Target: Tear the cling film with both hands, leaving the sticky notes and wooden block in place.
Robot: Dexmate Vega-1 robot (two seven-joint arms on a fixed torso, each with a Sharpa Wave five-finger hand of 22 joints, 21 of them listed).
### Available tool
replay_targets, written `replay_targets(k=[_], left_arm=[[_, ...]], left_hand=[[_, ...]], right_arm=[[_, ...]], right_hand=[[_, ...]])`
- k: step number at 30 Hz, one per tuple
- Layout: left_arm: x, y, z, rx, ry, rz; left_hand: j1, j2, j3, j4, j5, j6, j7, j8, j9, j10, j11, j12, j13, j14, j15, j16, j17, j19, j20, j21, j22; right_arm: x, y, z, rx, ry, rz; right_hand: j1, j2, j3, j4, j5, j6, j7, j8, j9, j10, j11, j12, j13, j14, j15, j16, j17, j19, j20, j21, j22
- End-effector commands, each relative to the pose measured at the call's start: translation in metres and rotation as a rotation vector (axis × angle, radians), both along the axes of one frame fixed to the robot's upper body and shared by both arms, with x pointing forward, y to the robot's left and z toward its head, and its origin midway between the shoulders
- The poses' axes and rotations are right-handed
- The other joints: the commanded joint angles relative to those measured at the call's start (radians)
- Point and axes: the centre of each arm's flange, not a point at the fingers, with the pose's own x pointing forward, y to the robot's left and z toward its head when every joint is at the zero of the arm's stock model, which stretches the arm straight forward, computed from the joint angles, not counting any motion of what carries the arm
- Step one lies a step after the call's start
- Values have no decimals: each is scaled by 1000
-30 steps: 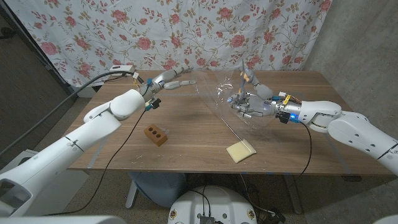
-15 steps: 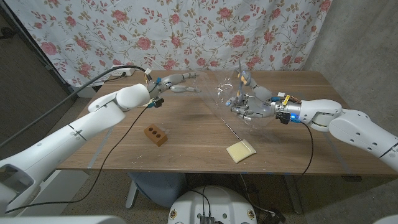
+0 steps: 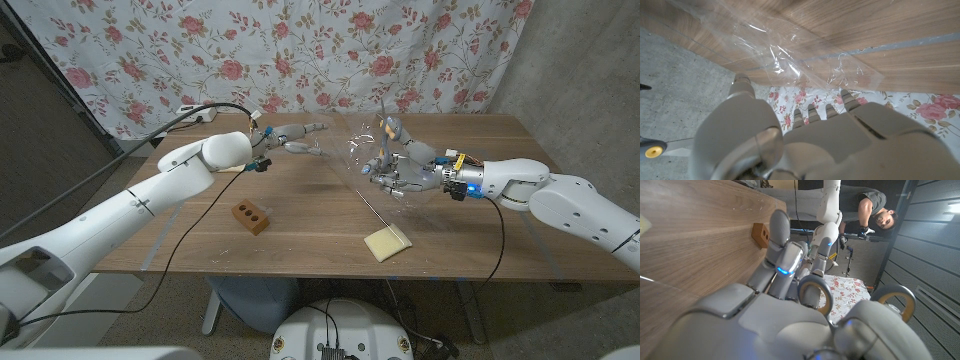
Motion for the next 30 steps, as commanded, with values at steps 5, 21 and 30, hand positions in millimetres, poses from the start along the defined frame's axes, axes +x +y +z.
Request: replay_targets(k=[5,21,30], left_arm=[[9,-20,-2,171,-110,111],[30,-32,-6,242,-193,202],[34,-40,-10,317,-269,236]], left_hand=[[15,0,4,-10,-1,-35,-4,4,0,-28,1,10,-1,-23,1,1,1,-16,1,-2,2],[23,7,13,-17,0,-124,11,-1,0,-52,1,19,-7,-23,-9,8,2,-8,-5,4,3],[30,8,18,-22,1,-139,13,6,1,-93,8,11,-9,-41,-10,3,2,-13,-5,3,3]], right_arm=[[-1,2,-1,-16,2,11],[-1,4,-2,-19,6,6],[-1,6,-1,-22,6,9]], right_hand=[[31,14,-2,10,3,-23,79,-5,14,244,-170,3,-7,-25,-44,-2,2,10,-48,-9,0],[61,26,-3,14,-4,-18,80,-16,22,242,-167,6,-14,-29,-44,-4,1,12,-48,-16,5],[75,33,-2,15,-8,-18,79,-20,27,239,-169,4,-22,-30,-44,-4,1,13,-48,-20,4]])
